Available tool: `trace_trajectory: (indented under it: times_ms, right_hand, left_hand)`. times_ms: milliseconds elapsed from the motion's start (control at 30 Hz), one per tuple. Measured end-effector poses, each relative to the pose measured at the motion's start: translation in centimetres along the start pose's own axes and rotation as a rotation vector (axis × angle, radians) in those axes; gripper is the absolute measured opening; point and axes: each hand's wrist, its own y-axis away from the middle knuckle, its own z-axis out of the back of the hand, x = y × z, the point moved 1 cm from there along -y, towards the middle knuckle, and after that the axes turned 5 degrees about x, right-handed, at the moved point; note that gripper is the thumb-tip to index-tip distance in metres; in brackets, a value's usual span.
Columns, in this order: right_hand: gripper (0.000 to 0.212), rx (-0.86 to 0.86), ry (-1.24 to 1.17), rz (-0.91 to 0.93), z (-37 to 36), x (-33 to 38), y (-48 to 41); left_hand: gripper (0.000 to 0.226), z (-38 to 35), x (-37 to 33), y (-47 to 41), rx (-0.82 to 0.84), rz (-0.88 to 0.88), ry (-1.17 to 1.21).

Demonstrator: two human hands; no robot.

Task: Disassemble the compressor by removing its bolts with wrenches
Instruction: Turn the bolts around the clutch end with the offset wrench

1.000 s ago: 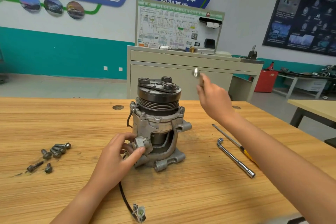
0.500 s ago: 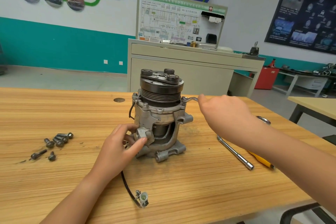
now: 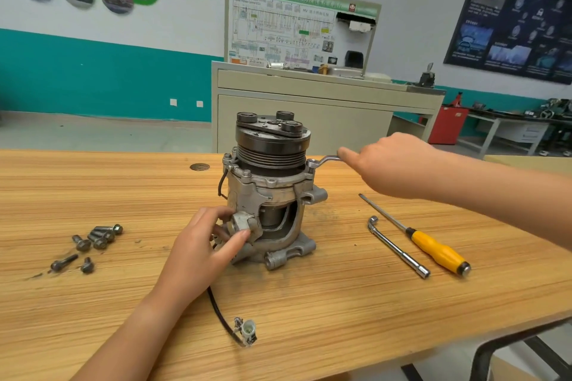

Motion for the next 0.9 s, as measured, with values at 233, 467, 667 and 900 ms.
trace_trajectory:
  times_ms: [233,467,667,900]
  right_hand:
    - [0.030,-0.640,-0.174,0.051,-4.0,-0.3,-4.7]
    - [0.022,-0.822,-0.446,-0.011,-3.9,1.6,-6.6]
    - [0.040,-0.577,-0.807,-0.436,-1.8,0.3,-0.6]
    - [0.034,-0.084,-0.390,-0.245,1.1,2.4,2.8]
  left_hand:
    - [0.028,0.0,0.0,-0.1,-0.001,-0.027,-0.016]
    - [0.029,0.1,0.0,-0.2,-0.009,-0.044,-0.015]
    - [0.029,0.0,0.1,-0.2,-0.008,-0.037,-0.014]
    - [0.028,0.1,-0.1,-0.1,-0.006,-0.021,0.000]
